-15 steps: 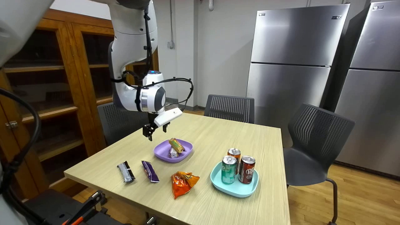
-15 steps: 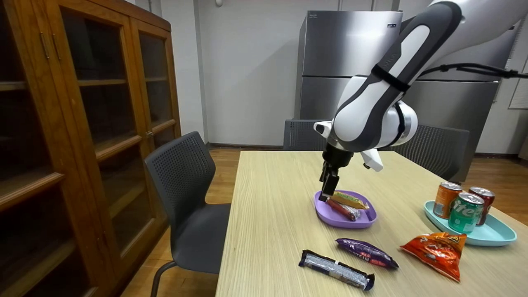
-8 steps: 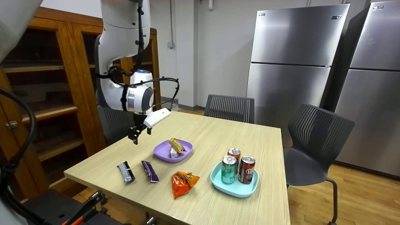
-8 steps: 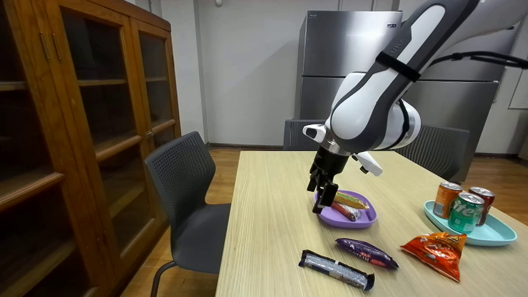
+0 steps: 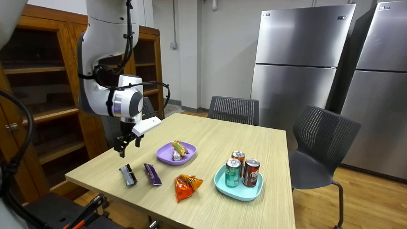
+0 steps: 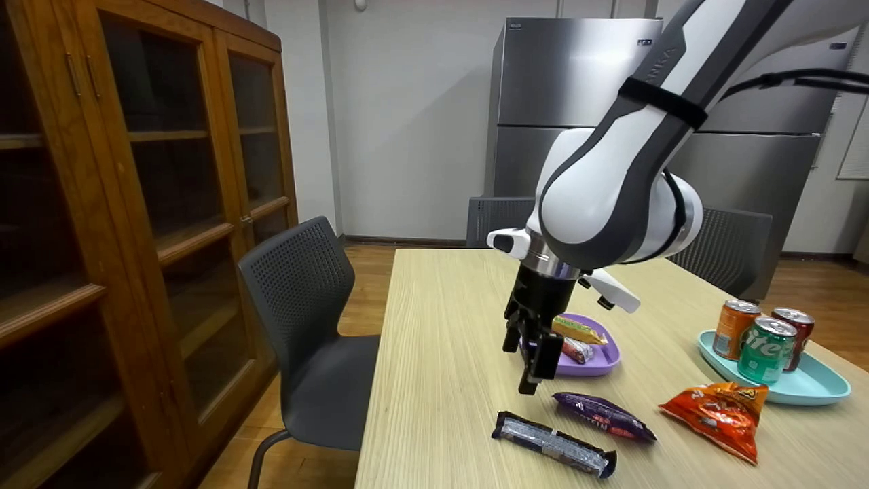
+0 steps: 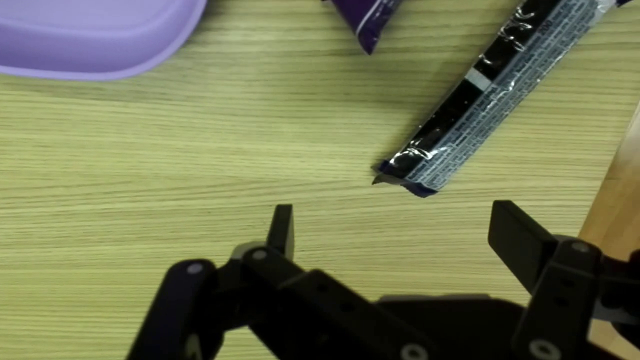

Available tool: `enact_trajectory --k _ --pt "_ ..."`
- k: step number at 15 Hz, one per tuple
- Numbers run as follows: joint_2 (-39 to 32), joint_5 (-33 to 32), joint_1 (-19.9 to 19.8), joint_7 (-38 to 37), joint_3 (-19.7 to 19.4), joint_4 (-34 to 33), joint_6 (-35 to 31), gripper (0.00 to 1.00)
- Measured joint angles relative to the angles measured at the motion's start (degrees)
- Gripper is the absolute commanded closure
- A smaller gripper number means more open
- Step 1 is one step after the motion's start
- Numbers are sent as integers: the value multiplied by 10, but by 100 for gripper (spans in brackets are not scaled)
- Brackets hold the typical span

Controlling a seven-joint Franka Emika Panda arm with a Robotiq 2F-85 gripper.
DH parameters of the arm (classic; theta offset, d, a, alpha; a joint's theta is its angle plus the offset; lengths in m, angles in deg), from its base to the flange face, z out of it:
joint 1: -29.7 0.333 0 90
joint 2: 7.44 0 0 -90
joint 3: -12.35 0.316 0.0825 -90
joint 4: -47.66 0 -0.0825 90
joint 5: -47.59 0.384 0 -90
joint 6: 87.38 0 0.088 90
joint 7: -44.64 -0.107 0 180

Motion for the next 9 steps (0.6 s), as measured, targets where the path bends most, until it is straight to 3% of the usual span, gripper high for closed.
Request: enact_trajectory --k 9 --pt "6 12 111 -85 -87 32 2 0"
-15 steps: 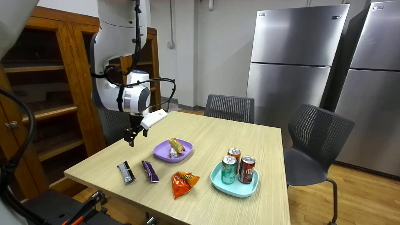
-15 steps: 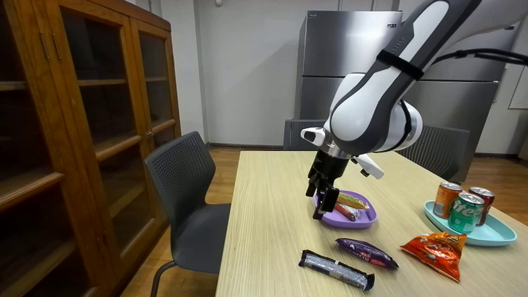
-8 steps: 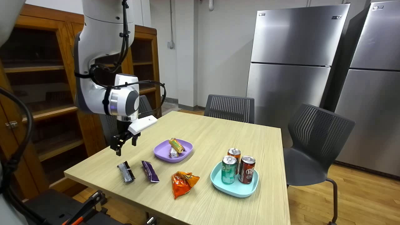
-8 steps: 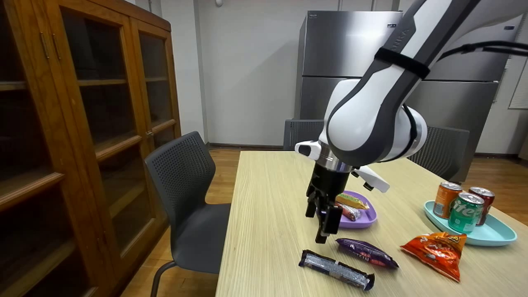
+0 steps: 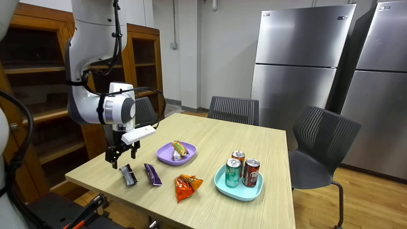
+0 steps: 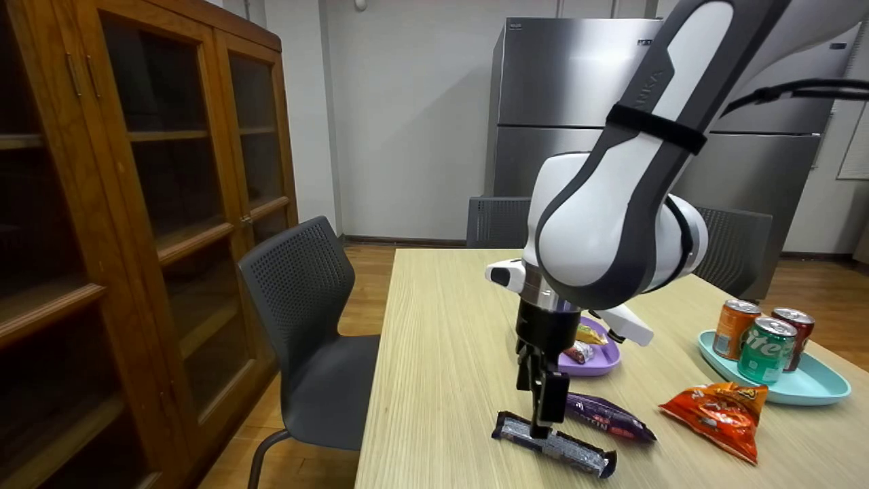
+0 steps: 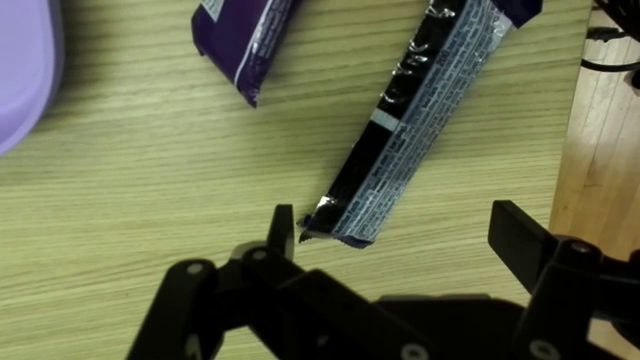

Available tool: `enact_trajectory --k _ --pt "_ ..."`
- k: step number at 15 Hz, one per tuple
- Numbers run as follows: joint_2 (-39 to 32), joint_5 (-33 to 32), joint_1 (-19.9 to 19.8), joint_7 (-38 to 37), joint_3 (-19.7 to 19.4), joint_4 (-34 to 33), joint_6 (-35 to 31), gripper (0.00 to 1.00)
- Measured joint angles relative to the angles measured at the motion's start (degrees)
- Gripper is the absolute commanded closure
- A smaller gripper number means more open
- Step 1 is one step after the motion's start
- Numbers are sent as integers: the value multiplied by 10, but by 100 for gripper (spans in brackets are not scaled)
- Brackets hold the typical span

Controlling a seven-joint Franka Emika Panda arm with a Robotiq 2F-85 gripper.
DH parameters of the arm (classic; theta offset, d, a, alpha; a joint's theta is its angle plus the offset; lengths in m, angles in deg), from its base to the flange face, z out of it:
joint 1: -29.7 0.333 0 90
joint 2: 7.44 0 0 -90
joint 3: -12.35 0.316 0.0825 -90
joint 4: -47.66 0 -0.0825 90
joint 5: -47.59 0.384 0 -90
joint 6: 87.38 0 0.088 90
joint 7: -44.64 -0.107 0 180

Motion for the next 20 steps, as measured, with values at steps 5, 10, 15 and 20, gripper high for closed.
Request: enact_trajectory --k 5,10,15,20 --pt "-9 -2 35 -55 -34 1 -4 0" --pt "-17 -22 81 -124 -73 1 -16 0" --pt "-25 -61 136 -208 -119 -1 -31 25" --pt "-29 -91 155 -265 -137 -2 -38 60"
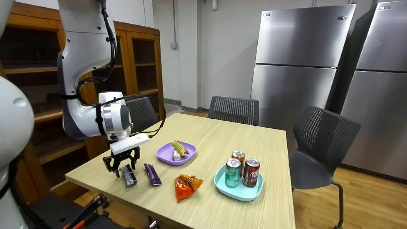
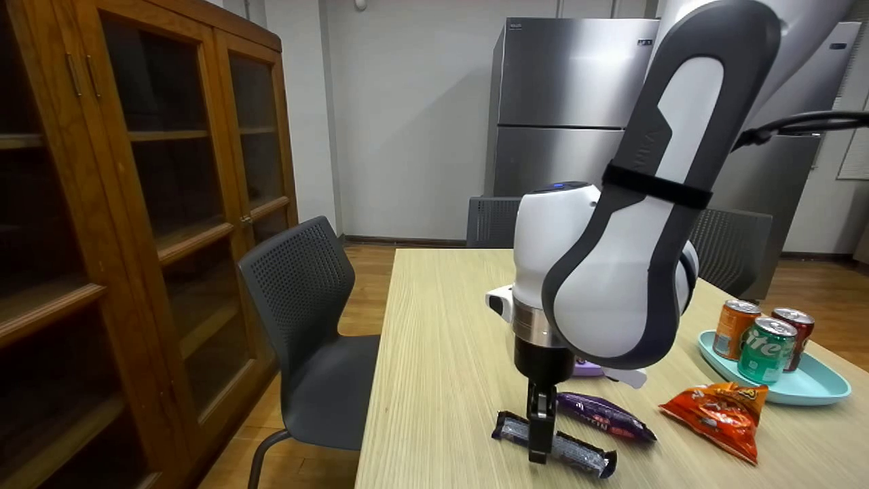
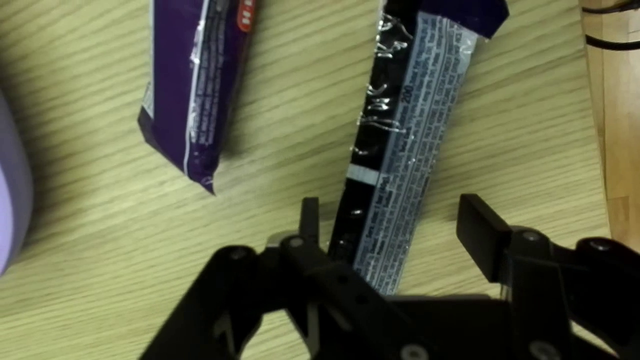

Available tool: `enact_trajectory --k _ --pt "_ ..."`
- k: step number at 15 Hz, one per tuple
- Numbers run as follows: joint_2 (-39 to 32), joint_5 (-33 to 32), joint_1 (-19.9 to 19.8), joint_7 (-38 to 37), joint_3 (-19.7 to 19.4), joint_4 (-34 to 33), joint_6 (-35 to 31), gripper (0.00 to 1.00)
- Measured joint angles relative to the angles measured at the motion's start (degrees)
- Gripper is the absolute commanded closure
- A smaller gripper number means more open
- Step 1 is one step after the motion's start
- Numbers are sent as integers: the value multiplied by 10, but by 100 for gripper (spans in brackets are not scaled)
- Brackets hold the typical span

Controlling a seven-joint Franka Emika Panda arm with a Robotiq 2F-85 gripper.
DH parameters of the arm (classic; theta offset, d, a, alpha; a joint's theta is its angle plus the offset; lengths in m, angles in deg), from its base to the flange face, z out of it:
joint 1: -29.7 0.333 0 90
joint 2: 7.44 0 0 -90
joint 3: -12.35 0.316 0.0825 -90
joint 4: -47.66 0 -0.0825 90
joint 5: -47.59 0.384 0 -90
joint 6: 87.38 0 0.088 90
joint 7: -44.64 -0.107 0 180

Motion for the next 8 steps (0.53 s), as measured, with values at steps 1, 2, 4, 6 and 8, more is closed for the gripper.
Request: enact_trajectory --k 1,2,4,6,8 --pt "0 -4 1 -8 -2 0 -1 66" --pt "0 -8 3 -15 -4 0 -3 73" --pt "0 -14 6 -25 -9 0 -7 88" --pt "0 -21 8 -35 -13 0 -15 94" --pt "2 -23 11 -39 -16 0 -25 93"
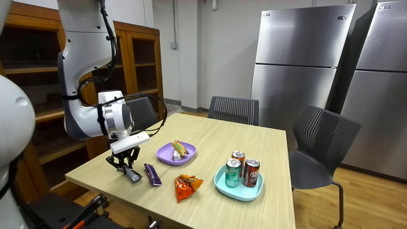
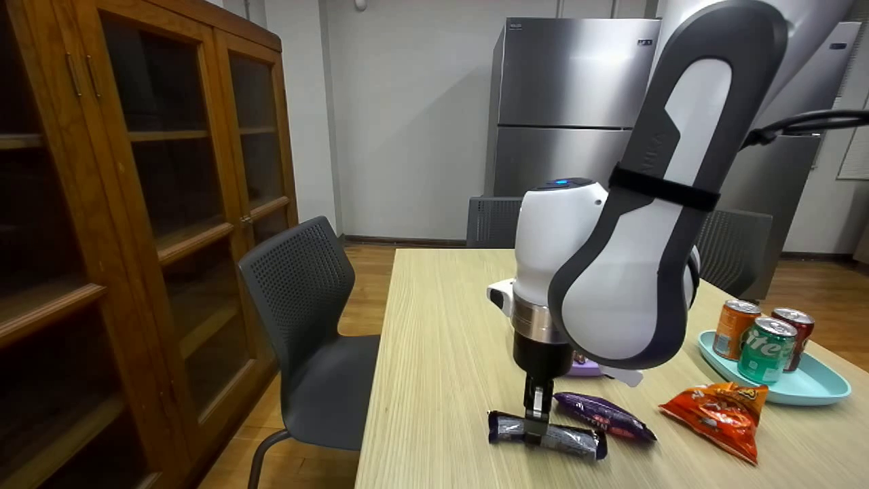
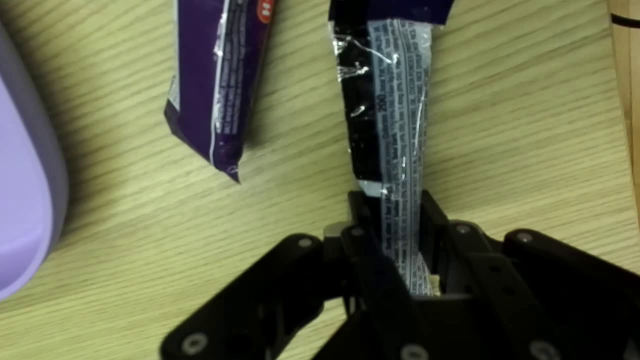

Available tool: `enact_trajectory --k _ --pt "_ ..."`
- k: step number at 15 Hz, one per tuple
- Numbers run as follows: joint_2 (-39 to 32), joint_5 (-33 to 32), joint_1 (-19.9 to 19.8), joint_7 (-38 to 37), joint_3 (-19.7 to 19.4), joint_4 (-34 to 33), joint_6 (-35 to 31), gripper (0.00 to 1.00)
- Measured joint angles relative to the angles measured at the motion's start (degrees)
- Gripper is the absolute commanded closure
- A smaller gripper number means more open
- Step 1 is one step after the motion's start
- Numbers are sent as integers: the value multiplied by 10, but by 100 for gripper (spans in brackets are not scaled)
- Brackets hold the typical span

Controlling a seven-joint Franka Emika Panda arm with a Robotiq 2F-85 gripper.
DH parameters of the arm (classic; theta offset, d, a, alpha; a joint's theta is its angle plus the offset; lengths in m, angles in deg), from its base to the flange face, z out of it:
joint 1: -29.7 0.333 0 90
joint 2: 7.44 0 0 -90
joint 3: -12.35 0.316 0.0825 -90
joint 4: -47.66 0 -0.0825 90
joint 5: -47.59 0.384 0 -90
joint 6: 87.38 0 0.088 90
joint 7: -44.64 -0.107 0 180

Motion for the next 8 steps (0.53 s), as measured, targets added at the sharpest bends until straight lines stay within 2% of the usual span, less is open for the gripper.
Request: enact_trajectory --k 8 --pt "36 0 -6 0 6 -1 -19 93"
